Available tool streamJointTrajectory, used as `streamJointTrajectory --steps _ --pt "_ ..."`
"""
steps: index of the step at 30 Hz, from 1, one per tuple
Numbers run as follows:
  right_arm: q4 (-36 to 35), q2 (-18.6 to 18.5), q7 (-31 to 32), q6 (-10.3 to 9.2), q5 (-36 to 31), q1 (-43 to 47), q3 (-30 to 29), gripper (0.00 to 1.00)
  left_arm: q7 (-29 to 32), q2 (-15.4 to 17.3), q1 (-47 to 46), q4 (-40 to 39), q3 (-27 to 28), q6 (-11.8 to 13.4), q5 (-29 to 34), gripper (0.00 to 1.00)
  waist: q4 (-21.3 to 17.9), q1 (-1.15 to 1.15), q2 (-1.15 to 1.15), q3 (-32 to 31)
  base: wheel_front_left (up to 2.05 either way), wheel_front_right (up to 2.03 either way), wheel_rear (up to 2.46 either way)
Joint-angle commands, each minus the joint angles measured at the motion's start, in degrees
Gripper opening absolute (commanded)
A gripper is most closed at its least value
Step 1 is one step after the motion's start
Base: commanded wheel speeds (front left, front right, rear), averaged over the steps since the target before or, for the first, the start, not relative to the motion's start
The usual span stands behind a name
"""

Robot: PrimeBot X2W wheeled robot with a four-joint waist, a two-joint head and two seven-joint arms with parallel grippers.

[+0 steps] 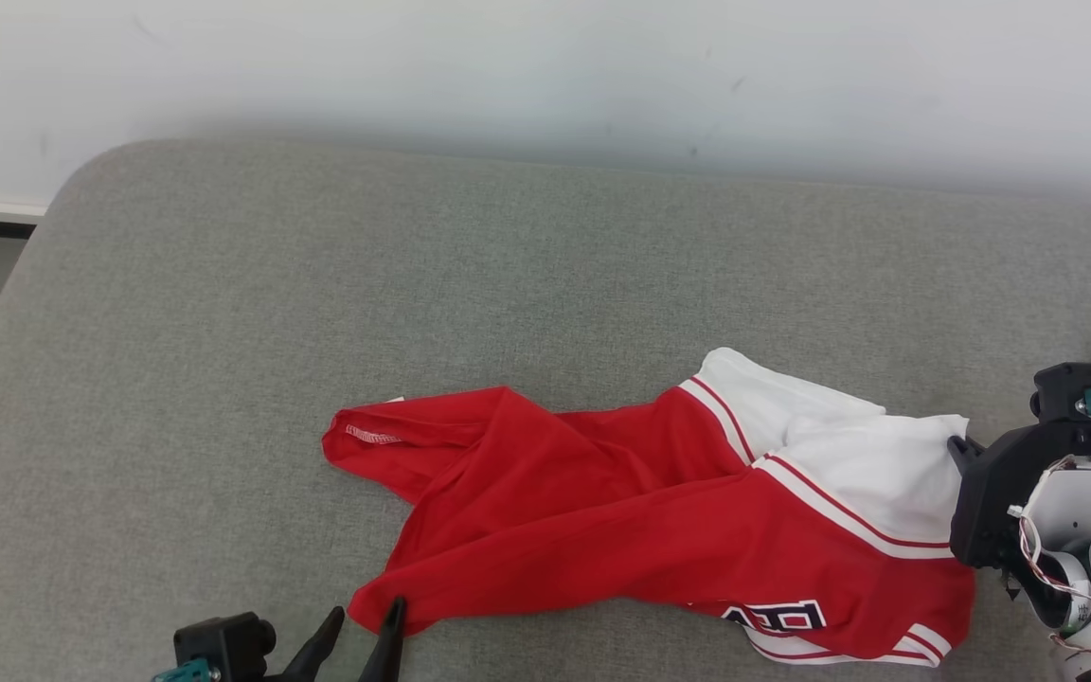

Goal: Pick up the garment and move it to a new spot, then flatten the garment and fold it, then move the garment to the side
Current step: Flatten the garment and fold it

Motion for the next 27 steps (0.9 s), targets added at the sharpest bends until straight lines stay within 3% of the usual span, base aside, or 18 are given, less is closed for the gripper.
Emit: streamJointTrajectory --steps 1,10,16,17,18,19,21,23,24,27 --pt "0.4 0.1 -0.6 0.04 -0.3 -0.5 -0.1 0.0 0.0 0.5 0.2 0.1 -0.1 -0.5 0.2 1.0 0.4 0.0 -0.01 0.3 0.0 0.0 0.0" --pt "2.3 0.3 -1.2 0.04 -1.1 -1.9 -0.2 0.0 2.1 0.4 0.5 1.6 -2.2 -3.6 -1.7 1.0 1.4 0.0 -0.01 0.5 0.0 0.0 0.0" --pt "2.8 0.3 -1.4 0.04 -0.8 -2.0 -0.2 0.0 0.7 0.0 -1.0 3.0 -1.9 -2.9 -0.5 1.0 1.3 0.0 -0.01 0.5 0.0 0.0 0.0" --pt "2.9 0.2 -1.4 0.04 -0.7 -2.2 -0.1 0.0 0.8 -0.2 -1.4 3.3 -2.0 -3.0 -0.5 0.92 1.3 0.0 -0.01 0.6 0.0 0.0 0.0" --pt "2.9 0.2 -1.5 0.04 -0.6 -2.2 -0.1 0.0 1.0 -0.2 -1.8 3.7 -2.2 -3.1 -0.3 0.5 1.2 0.0 -0.01 0.6 0.0 0.0 0.0" --pt "2.8 0.2 -1.4 0.04 -0.6 -2.2 -0.1 0.0 1.0 -0.2 -2.1 4.1 -2.3 -3.2 -0.2 0.45 1.1 0.0 -0.01 0.7 0.0 0.0 0.0" --pt "2.8 0.3 -1.4 0.04 -0.6 -2.2 -0.1 0.0 0.9 -0.4 -2.5 4.8 -2.5 -3.2 0.1 0.2 0.9 0.0 -0.01 0.8 0.0 0.0 0.0" --pt "2.8 0.2 -1.4 0.04 -0.5 -2.4 0.0 0.0 0.5 -0.7 -3.0 5.1 -2.4 -2.8 0.4 0.14 0.7 0.0 -0.01 0.8 0.0 0.0 0.0" --pt "2.8 0.2 -1.4 0.04 -0.5 -2.4 0.0 0.0 0.3 -0.7 -3.0 5.3 -2.4 -2.8 0.5 0.03 0.7 0.0 -0.01 0.9 0.0 0.0 0.0" --pt "2.7 0.1 -1.3 0.04 -0.6 -2.4 0.0 0.0 0.5 -0.6 -3.3 5.9 -2.7 -2.7 0.8 0.0 0.5 0.0 -0.01 0.9 0.0 0.0 0.0"
